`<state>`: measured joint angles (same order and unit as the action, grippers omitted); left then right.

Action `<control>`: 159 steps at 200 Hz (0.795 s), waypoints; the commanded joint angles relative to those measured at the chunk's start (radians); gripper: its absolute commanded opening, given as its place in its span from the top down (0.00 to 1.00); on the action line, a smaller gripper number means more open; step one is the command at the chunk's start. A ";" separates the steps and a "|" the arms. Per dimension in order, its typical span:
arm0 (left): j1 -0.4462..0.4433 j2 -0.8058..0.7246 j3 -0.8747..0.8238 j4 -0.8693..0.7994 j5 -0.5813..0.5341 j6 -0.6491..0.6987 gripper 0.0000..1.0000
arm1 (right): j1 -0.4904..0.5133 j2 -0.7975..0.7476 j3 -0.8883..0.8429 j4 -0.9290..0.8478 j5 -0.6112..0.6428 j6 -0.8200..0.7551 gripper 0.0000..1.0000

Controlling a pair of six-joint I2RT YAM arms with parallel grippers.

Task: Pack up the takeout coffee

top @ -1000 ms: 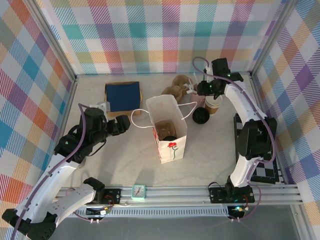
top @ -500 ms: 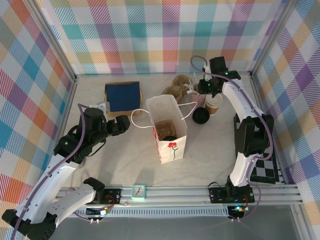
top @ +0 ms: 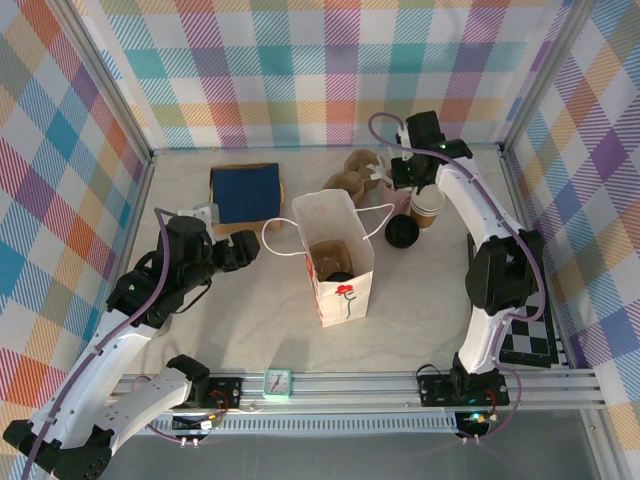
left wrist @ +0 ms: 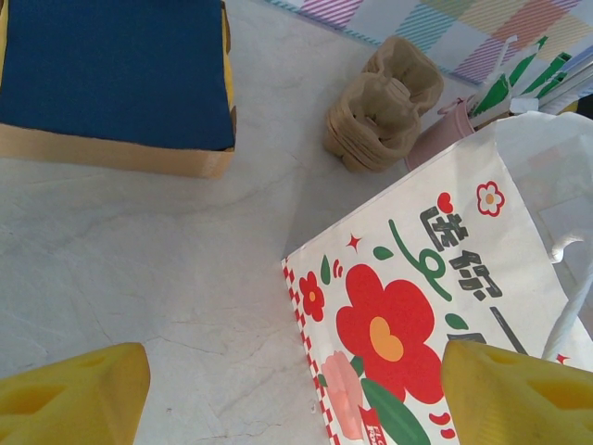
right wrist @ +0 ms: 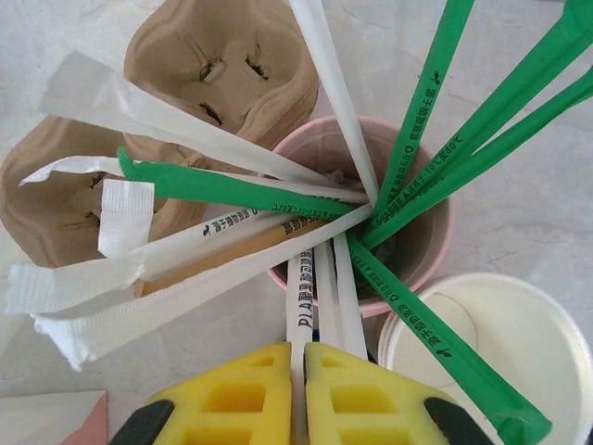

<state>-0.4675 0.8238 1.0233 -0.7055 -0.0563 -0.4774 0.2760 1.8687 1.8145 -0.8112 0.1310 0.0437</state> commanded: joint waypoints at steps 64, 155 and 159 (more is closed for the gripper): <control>0.011 -0.020 -0.006 -0.017 -0.017 0.018 0.18 | 0.032 -0.067 0.082 -0.082 0.104 -0.043 0.87; 0.010 -0.019 -0.004 -0.017 -0.018 0.020 0.18 | 0.077 -0.123 0.085 -0.180 0.114 -0.051 0.87; 0.010 -0.019 -0.003 -0.017 -0.020 0.020 0.18 | 0.078 -0.128 0.086 -0.182 0.118 -0.050 0.87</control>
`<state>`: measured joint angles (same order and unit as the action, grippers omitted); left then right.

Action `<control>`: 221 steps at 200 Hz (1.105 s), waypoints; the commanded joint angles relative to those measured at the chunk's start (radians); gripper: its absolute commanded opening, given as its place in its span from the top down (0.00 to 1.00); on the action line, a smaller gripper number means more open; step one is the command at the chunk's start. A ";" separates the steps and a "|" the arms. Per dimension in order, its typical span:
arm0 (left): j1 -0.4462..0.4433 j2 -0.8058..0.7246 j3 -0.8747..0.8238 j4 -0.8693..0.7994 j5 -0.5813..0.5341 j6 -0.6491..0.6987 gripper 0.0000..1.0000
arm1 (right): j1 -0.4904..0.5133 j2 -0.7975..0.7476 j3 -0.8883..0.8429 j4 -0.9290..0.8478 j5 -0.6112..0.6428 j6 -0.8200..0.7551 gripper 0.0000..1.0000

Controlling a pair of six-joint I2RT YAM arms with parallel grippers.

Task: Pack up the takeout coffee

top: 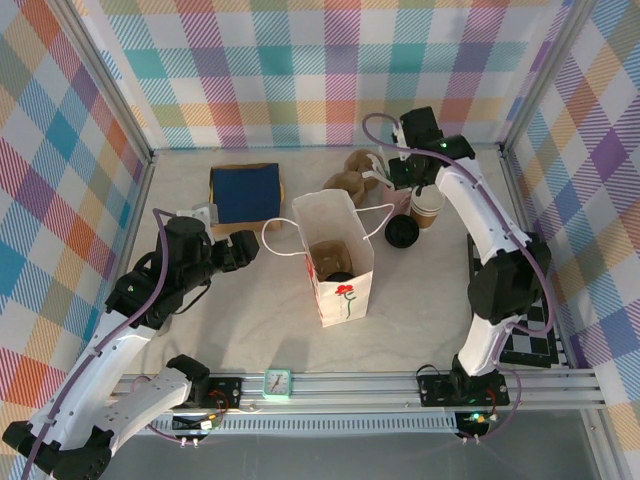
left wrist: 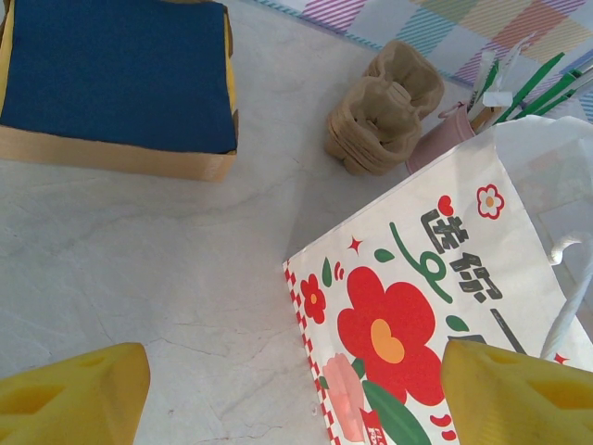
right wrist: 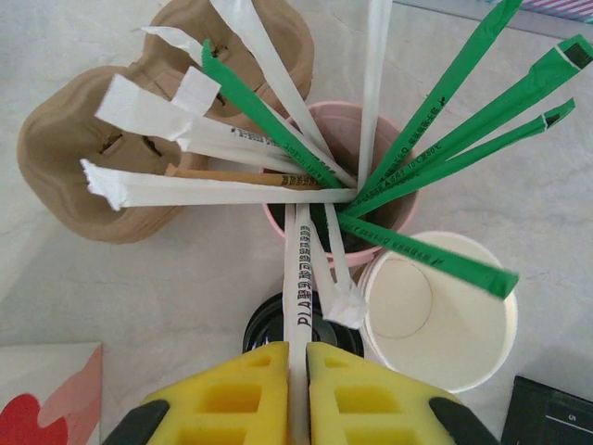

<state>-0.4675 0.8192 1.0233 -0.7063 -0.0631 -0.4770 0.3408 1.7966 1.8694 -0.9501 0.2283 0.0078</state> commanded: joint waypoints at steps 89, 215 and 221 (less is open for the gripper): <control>0.010 -0.009 0.017 -0.012 -0.008 0.021 0.17 | 0.033 -0.181 0.085 -0.132 0.057 0.001 0.87; 0.010 -0.047 -0.003 -0.031 -0.007 0.017 0.17 | 0.022 -0.064 0.070 -0.082 0.094 -0.033 0.87; 0.010 -0.049 -0.003 -0.033 -0.009 0.018 0.17 | 0.021 -0.043 0.085 -0.091 0.090 -0.033 0.87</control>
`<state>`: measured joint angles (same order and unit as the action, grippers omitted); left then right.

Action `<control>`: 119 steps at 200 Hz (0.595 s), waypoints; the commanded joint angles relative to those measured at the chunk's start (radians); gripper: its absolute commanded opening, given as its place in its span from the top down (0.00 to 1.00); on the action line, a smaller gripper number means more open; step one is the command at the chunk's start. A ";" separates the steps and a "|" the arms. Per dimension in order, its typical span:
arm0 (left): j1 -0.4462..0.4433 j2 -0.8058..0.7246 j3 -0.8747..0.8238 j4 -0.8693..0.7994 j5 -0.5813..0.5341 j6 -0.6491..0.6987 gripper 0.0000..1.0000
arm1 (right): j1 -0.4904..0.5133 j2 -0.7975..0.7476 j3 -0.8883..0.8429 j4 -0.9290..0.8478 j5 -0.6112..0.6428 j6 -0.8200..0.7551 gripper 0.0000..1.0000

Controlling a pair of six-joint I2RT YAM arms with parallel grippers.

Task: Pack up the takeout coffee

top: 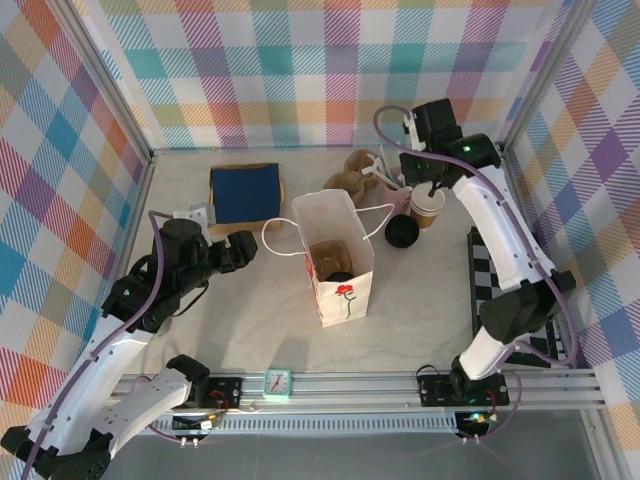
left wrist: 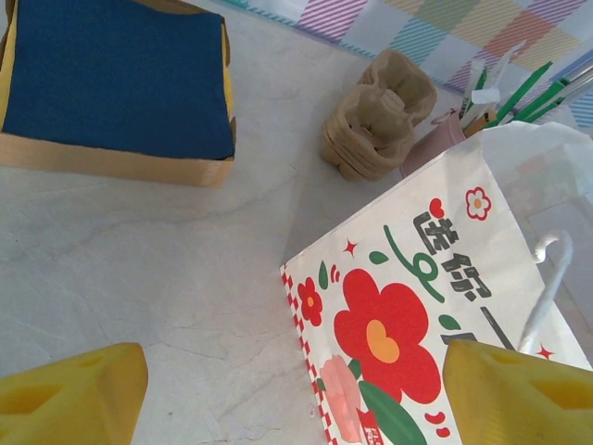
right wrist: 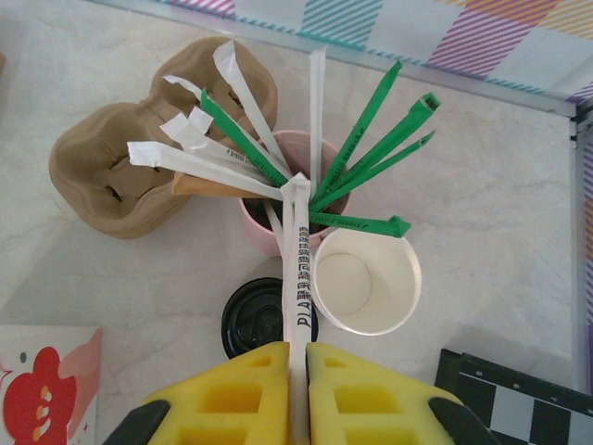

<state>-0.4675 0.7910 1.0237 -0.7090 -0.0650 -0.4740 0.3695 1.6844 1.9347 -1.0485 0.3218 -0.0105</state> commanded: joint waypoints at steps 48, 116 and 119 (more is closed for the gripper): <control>0.011 -0.037 -0.011 -0.038 -0.012 0.013 0.17 | -0.027 0.180 0.060 0.008 -0.020 -0.012 0.85; 0.010 -0.027 -0.008 -0.033 -0.013 0.016 0.17 | -0.036 0.206 0.110 -0.008 -0.026 -0.006 0.61; 0.010 -0.027 -0.008 -0.033 -0.014 0.017 0.17 | -0.037 0.203 0.113 -0.011 -0.027 -0.006 0.61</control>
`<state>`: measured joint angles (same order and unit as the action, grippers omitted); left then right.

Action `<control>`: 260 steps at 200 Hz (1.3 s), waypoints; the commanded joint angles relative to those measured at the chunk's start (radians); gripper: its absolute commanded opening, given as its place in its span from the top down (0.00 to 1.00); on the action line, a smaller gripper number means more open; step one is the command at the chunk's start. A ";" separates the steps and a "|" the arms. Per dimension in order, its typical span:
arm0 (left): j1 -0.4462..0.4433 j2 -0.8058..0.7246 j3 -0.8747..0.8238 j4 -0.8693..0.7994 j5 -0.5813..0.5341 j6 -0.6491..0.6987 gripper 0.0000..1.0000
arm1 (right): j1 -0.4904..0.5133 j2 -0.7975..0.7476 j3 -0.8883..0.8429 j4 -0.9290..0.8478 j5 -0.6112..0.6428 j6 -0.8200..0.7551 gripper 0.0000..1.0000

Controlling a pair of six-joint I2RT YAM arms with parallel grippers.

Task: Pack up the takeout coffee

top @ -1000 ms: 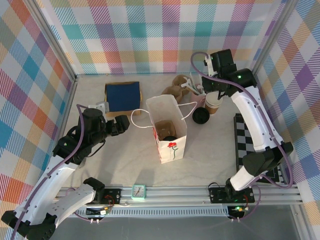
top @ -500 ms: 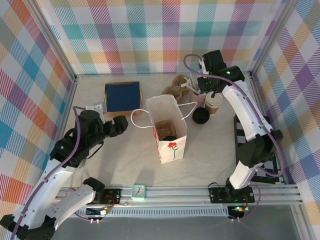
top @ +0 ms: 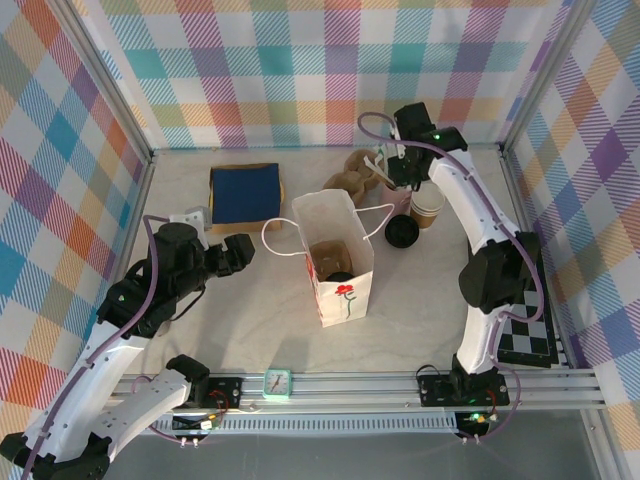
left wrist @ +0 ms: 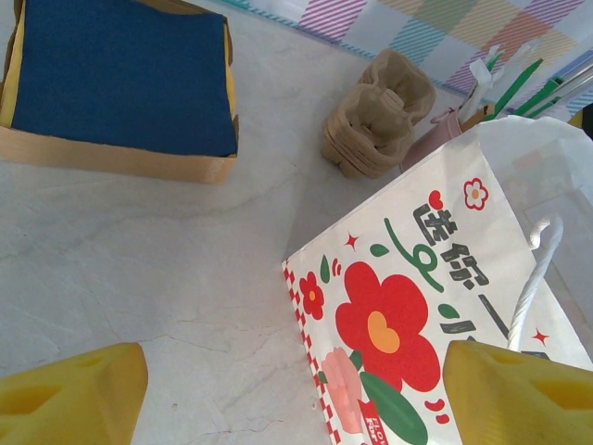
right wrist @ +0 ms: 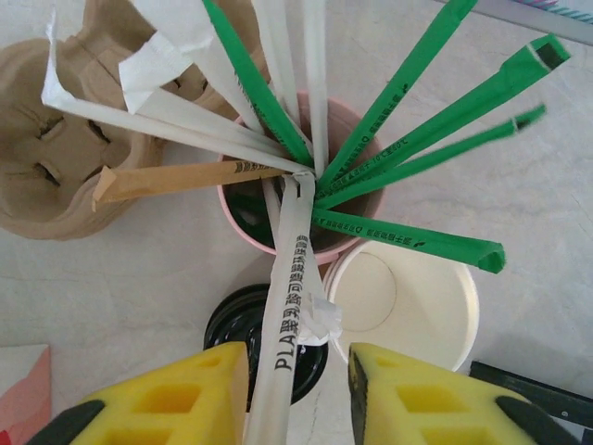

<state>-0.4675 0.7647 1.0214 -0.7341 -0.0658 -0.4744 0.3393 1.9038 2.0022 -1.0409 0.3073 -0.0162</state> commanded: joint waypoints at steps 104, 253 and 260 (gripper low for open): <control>0.010 0.024 -0.001 0.005 -0.008 0.020 0.17 | -0.137 -0.155 -0.021 -0.003 -0.054 0.128 0.57; 0.010 0.037 0.012 -0.004 -0.017 0.026 0.17 | -0.278 0.070 -0.098 0.207 -0.298 0.266 0.59; 0.011 0.036 0.013 -0.004 -0.020 0.028 0.17 | -0.278 0.076 -0.098 0.213 -0.299 0.266 0.62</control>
<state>-0.4675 0.8032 1.0218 -0.7322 -0.0708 -0.4728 0.0654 1.9511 1.8687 -0.8604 0.0280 0.2298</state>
